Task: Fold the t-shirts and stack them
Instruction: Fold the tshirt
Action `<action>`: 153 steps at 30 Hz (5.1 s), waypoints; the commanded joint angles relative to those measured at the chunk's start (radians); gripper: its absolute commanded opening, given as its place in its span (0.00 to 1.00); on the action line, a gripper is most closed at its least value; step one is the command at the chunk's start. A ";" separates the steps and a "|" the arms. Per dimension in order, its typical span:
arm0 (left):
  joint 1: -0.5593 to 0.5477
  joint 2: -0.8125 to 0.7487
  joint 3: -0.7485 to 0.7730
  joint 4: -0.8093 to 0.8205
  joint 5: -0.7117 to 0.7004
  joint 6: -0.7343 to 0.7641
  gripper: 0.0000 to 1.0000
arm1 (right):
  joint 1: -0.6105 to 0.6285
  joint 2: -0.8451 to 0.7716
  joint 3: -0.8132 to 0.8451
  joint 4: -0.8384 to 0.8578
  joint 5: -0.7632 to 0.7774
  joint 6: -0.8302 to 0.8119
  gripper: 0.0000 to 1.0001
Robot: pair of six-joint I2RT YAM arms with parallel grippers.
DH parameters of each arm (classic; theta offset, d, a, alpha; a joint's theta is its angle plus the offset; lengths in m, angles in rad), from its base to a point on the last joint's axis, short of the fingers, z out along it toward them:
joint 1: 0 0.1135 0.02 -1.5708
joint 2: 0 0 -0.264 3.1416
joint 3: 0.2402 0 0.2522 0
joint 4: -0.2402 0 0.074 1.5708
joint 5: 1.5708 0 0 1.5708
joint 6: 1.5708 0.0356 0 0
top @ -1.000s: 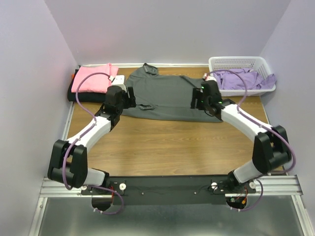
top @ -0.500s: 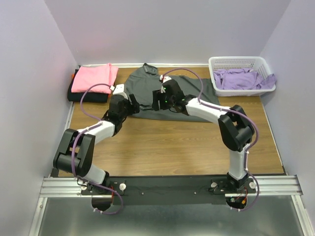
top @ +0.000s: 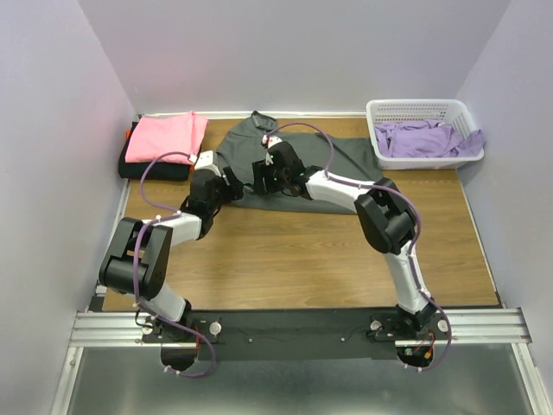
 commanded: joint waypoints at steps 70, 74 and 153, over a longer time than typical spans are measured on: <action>0.028 0.086 0.103 -0.080 0.047 0.021 0.77 | -0.086 -0.028 -0.104 0.252 -0.107 0.021 0.70; 0.028 0.089 0.109 -0.083 0.056 0.022 0.77 | -0.084 -0.007 -0.096 0.259 -0.110 0.010 0.72; -0.166 0.215 0.321 -0.193 -0.080 0.139 0.77 | -0.261 -0.376 -0.524 0.174 0.173 0.075 0.97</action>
